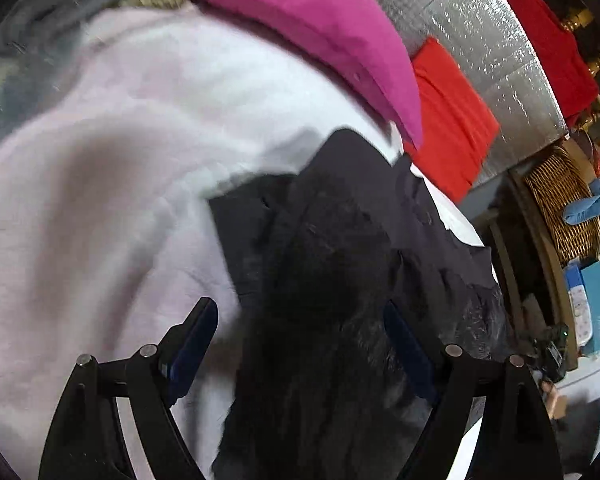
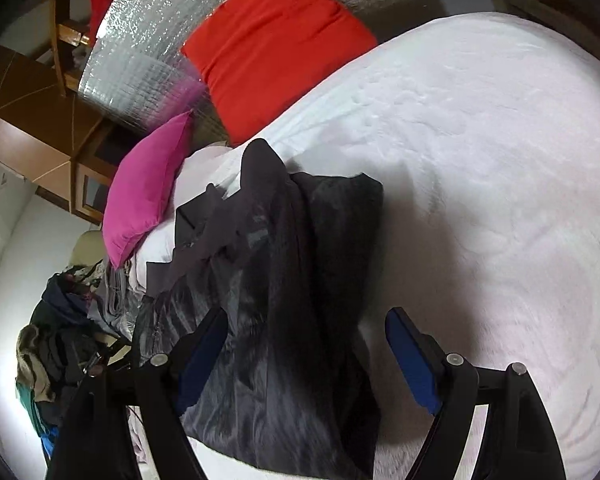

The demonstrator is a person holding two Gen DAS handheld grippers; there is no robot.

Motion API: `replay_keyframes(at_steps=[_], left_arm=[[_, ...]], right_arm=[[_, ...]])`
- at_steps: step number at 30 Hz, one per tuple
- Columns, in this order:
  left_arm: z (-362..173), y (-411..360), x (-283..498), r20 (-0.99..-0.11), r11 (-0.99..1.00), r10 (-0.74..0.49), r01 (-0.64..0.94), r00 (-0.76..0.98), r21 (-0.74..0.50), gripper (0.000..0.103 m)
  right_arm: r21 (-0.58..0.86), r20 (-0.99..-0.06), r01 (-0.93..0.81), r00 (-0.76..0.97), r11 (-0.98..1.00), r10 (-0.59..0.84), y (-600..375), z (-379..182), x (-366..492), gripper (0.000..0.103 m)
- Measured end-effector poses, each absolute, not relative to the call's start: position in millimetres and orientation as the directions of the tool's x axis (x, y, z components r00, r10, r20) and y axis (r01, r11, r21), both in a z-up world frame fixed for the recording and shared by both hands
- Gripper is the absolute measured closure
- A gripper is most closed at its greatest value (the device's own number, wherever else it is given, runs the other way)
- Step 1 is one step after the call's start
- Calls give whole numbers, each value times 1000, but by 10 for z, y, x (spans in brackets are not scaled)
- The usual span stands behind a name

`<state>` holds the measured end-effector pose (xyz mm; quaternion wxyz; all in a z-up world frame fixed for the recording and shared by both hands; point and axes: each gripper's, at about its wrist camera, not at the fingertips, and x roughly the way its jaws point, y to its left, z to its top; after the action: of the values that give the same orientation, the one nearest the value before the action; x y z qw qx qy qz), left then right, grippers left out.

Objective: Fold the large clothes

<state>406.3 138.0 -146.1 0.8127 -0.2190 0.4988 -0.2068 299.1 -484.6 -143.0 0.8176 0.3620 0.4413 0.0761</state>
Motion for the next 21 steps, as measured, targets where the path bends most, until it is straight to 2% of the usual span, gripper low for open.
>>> replay_keyframes(at_steps=[12, 14, 15, 17, 19, 21], left_arm=[[-1711, 1120, 4128, -727, 798, -596, 151, 340, -584, 18], [-1729, 1106, 4133, -730, 800, -594, 148, 338, -582, 18], [-1730, 1102, 4134, -730, 799, -594, 148, 338, -582, 18], [-1733, 1083, 4140, -739, 810, -580, 152, 342, -566, 25], [-1744, 1068, 4145, -744, 817, -571, 157, 347, -555, 34], [-1765, 1067, 4166, -743, 817, -572, 155, 348, -556, 37]], right_arm=[[635, -707, 164, 517, 755, 483, -4710, -1639, 3398, 22], [614, -723, 159, 507, 773, 470, -4672, -1649, 3413, 38], [597, -737, 161, 496, 786, 459, -4649, -1660, 3426, 42], [590, -745, 159, 484, 791, 459, -4629, -1672, 3441, 54], [572, -756, 151, 479, 806, 447, -4609, -1653, 3451, 57], [561, -764, 151, 474, 814, 439, -4596, -1648, 3460, 57]])
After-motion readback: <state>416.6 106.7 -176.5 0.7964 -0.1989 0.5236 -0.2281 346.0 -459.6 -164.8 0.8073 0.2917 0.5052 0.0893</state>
